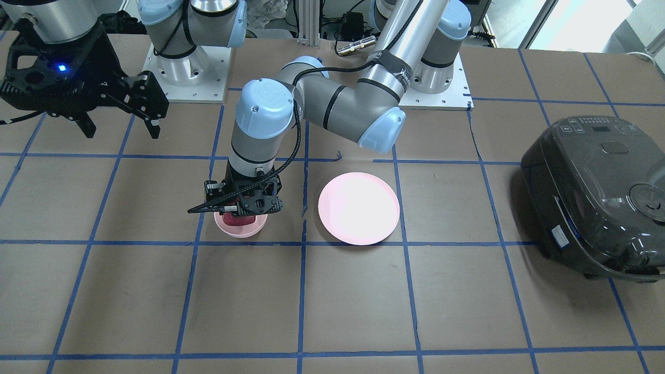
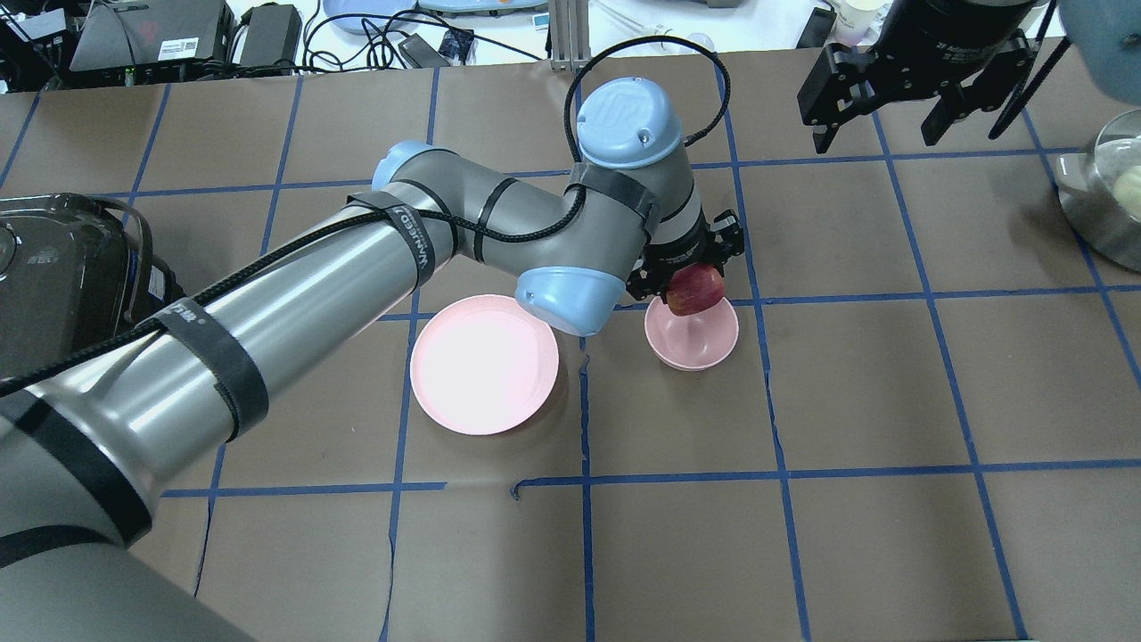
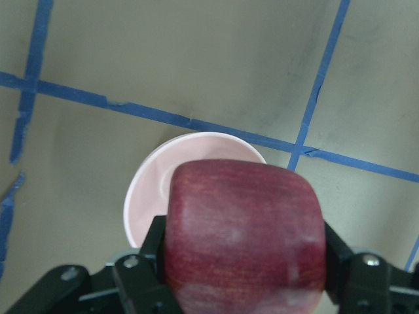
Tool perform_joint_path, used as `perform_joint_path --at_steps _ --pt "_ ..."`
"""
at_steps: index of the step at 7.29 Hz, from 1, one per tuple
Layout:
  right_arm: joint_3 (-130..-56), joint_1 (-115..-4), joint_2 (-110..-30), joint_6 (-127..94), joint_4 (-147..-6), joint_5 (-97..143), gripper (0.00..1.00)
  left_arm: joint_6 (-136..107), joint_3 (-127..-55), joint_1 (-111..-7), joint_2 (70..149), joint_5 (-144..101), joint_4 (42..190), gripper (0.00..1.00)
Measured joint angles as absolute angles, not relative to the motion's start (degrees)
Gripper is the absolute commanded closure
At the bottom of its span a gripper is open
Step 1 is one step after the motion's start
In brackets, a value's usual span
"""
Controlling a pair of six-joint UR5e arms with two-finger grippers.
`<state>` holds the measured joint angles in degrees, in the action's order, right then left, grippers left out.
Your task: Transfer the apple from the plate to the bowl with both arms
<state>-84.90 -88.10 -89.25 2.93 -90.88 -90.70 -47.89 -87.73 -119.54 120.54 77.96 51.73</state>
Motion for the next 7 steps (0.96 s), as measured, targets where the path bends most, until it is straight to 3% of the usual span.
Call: perform_joint_path --at_steps 1,2,3,4,7 --pt "-84.9 -88.1 -89.25 2.91 -90.88 -90.8 0.0 -47.92 -87.69 -119.77 121.43 78.4 51.72 1.0" --pt "-84.9 -88.13 -89.27 2.9 -90.88 -90.87 0.0 -47.76 -87.82 -119.94 121.98 78.59 51.76 0.19" --pt "-84.9 -88.13 -89.32 2.9 -90.83 -90.95 0.0 -47.76 -88.06 -120.01 122.44 78.69 51.81 0.05" --pt "-84.93 -88.11 -89.35 2.9 -90.74 -91.01 0.0 -48.04 -88.18 -120.03 122.83 78.75 51.84 0.0" --pt "-84.98 -88.07 -89.45 2.9 -90.5 -91.05 0.0 -47.74 -87.99 -119.63 121.15 79.11 52.42 0.0"
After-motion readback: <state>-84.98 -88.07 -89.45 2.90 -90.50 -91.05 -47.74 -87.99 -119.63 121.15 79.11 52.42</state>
